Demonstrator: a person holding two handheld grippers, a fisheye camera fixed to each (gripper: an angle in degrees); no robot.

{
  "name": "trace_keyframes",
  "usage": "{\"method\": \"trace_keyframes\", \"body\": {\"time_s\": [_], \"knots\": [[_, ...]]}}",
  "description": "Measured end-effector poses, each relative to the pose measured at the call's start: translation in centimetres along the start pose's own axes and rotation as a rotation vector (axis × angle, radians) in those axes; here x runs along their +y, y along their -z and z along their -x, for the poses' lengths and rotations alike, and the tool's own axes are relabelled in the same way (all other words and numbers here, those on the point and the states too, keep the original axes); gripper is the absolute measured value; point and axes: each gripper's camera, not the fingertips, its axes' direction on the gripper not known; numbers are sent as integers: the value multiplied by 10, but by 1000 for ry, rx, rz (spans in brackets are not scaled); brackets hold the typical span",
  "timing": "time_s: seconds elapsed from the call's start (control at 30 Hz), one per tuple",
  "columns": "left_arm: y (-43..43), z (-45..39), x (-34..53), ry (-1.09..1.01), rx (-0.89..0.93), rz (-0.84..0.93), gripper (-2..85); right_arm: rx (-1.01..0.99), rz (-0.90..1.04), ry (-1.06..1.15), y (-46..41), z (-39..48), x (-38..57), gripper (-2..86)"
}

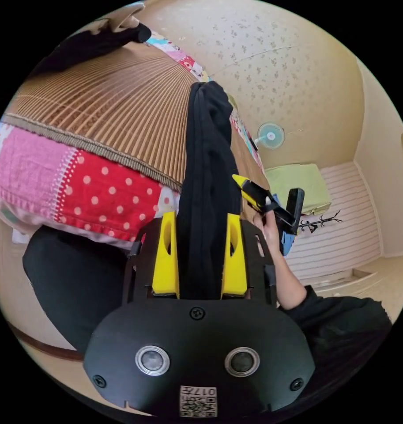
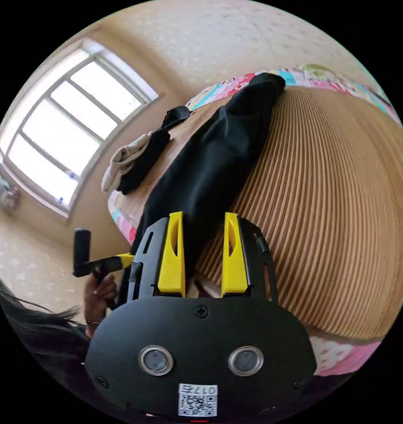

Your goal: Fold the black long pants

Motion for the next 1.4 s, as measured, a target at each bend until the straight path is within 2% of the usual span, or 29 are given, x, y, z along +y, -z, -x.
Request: {"method": "trace_keyframes", "body": {"time_s": [0.07, 0.13, 0.27, 0.37, 0.43, 0.47, 0.53, 0.63, 0.73, 0.83, 0.93, 1.0, 1.1, 1.2, 1.27, 1.33, 1.4], "knots": [[-7, -5, 14, 44, -22, -18, 79, -143, -31, -100, 8, -7, 31, 83], [-11, -8, 23, 40, 47, -6, 60, -165, -24, -119, 17, -8, 41, 60], [-23, -19, 39, -71, 302, 153, 52, -297, -14, -32, 87, -20, 41, 43], [-22, -23, 49, -101, 360, 229, 61, -321, 96, 50, 127, -27, 45, 47], [-7, -22, 53, -95, 323, 129, 70, -211, 132, 46, 142, -34, 51, 56], [5, -22, 55, -86, 283, 41, 80, -141, 103, 23, 153, -39, 57, 65], [16, -29, 54, -108, 227, -35, 103, -133, 24, 12, 173, -42, 62, 80], [1, -44, 42, -124, 118, -41, 141, -159, -74, -5, 196, -46, 57, 103], [-31, -44, 35, -92, 70, -28, 167, -151, -81, -6, 198, -47, 40, 121], [-59, -47, 48, -124, 39, -21, 160, -207, -18, -14, 189, -45, 28, 123], [-61, -52, 73, -147, -17, -78, 144, -245, -59, -42, 197, -35, 40, 108], [-64, -49, 84, -108, 28, -66, 126, -230, -112, -47, 209, -27, 52, 93], [-78, -38, 105, -75, 107, 13, 79, -303, -75, -77, 223, -23, 60, 60], [-63, -24, 126, -85, 332, 29, 57, -512, -47, -73, 256, -24, 62, 41], [-29, -42, 145, -216, 576, -29, 52, -664, -164, 1, 310, -8, 70, 33], [3, -84, 157, -366, 649, -63, 51, -788, -237, 96, 354, 17, 70, 29], [43, -140, 169, -532, 642, -110, 51, -836, -303, 214, 404, 52, 65, 26]]}}
